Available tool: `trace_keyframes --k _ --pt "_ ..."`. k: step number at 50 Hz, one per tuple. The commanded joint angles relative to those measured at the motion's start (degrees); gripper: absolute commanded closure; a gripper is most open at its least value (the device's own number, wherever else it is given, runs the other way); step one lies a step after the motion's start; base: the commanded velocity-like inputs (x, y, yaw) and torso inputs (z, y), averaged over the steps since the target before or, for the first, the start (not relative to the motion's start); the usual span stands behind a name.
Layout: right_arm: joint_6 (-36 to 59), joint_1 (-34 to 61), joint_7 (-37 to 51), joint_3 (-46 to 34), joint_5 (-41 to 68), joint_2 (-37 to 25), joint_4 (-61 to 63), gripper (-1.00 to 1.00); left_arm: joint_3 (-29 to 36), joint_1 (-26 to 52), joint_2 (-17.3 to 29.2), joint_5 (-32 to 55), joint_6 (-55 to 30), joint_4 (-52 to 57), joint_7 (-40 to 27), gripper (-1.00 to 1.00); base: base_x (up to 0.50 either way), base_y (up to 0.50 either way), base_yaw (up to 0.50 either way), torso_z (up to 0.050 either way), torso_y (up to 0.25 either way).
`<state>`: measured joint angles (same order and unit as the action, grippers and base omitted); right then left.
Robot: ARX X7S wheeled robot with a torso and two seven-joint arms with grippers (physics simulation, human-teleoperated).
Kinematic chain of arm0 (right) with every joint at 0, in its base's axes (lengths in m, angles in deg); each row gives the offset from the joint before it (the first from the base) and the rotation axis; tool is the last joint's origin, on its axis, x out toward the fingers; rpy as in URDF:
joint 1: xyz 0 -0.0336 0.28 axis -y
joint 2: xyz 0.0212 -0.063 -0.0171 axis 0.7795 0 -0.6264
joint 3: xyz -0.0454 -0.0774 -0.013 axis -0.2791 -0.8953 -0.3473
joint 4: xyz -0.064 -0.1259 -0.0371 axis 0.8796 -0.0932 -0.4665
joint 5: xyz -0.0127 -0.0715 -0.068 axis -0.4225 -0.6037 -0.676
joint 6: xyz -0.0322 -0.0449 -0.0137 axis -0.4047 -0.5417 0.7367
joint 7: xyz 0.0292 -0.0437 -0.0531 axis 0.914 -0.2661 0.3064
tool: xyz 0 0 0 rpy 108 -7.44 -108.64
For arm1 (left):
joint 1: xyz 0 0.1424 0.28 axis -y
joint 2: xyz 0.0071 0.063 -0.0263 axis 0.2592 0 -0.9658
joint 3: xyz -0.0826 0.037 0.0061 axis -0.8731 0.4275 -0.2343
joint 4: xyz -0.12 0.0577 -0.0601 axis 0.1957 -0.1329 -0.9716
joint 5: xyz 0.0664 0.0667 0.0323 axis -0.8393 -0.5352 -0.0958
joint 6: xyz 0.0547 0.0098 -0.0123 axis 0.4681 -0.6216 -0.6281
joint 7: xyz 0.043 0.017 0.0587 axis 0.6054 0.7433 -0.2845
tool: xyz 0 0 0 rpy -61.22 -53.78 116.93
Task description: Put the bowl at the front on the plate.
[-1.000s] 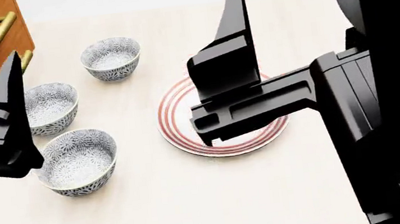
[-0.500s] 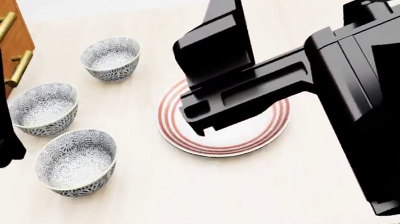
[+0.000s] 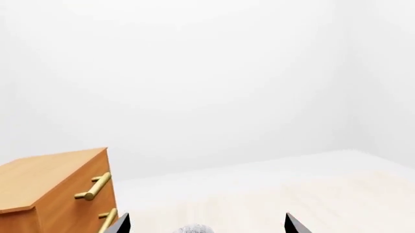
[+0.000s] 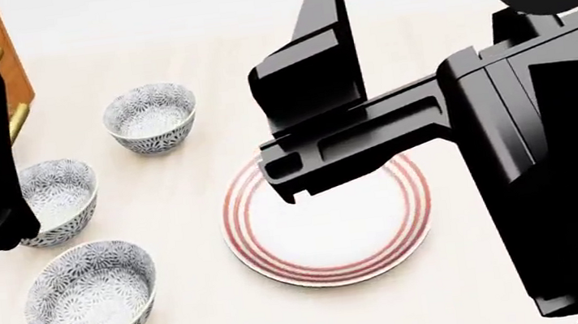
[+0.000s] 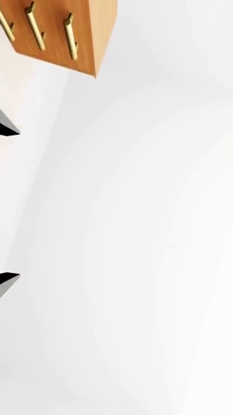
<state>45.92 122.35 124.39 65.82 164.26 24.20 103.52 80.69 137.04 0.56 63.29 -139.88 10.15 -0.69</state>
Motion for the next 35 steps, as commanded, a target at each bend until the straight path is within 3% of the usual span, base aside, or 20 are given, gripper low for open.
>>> trace_keyframes --k 1,13,35 --pt "-0.5 0.1 -0.2 -0.5 -0.3 -0.3 0.4 -1.00 0.5 -0.4 0.5 -0.6 0.8 0.2 0.6 -1.00 0.43 -0.01 0.00 0.000 0.000" --pt "-1.1 0.5 0.0 -1.5 -0.4 -0.5 0.4 -1.00 1.0 -0.6 1.2 -0.8 1.6 0.5 0.9 -1.00 0.41 -0.01 0.00 0.000 0.000" --pt "-1.9 0.3 -0.4 -1.7 -1.3 -1.7 1.2 -1.00 1.9 -1.1 2.0 -1.7 2.8 0.7 1.6 -1.00 0.23 0.00 0.00 0.000 0.001"
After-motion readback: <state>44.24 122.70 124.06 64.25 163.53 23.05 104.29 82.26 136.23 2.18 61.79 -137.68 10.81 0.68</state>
